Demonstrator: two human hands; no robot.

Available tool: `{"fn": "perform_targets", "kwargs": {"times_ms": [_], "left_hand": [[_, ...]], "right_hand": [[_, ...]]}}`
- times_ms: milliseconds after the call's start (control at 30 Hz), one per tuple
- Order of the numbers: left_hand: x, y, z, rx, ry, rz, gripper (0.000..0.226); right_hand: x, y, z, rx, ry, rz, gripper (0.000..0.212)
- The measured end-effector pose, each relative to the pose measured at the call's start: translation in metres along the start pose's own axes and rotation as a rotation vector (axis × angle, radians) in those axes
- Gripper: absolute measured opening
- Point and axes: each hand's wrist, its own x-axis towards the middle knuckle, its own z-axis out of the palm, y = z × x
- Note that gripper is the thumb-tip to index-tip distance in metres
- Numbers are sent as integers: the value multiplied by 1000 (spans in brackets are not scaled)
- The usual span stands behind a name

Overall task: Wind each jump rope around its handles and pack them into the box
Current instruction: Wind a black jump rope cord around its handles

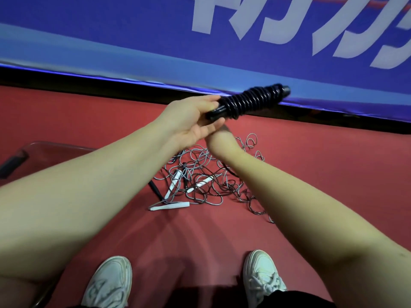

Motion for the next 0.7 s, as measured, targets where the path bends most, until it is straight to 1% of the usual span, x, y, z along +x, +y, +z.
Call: {"fn": "perform_targets", "kwargs": {"times_ms": [33, 100, 167, 200, 267, 367, 433, 500, 600, 700], "left_hand": [[3, 1, -2, -51, 50, 0, 15], [10, 4, -10, -119, 124, 3, 12], [15, 6, -19, -141, 176, 5, 11], [17, 6, -23, -137, 197, 7, 11], [21, 7, -32, -115, 239, 24, 12], [29, 10, -45, -97, 325, 70, 12], [33, 9, -53, -27, 356, 107, 9], [35, 6, -54, 88, 347, 149, 11], [32, 5, -46, 292, 301, 265, 6], [29, 5, -44, 525, 245, 412, 19]], "right_hand": [[-2, -7, 3, -32, -11, -61, 35], [-4, -10, 10, 100, 70, -118, 31], [-12, -7, 13, 100, 92, -147, 22], [-16, -7, 11, 64, 100, -167, 20], [-23, -7, 7, -39, 84, -182, 24], [-26, -4, -5, -228, -19, -159, 29], [-28, -9, -15, -331, -63, -172, 29], [-31, -18, -22, -407, -112, -187, 28], [-36, -31, -29, -567, -103, -245, 21], [-40, -43, -47, -634, -116, -258, 20]]}}
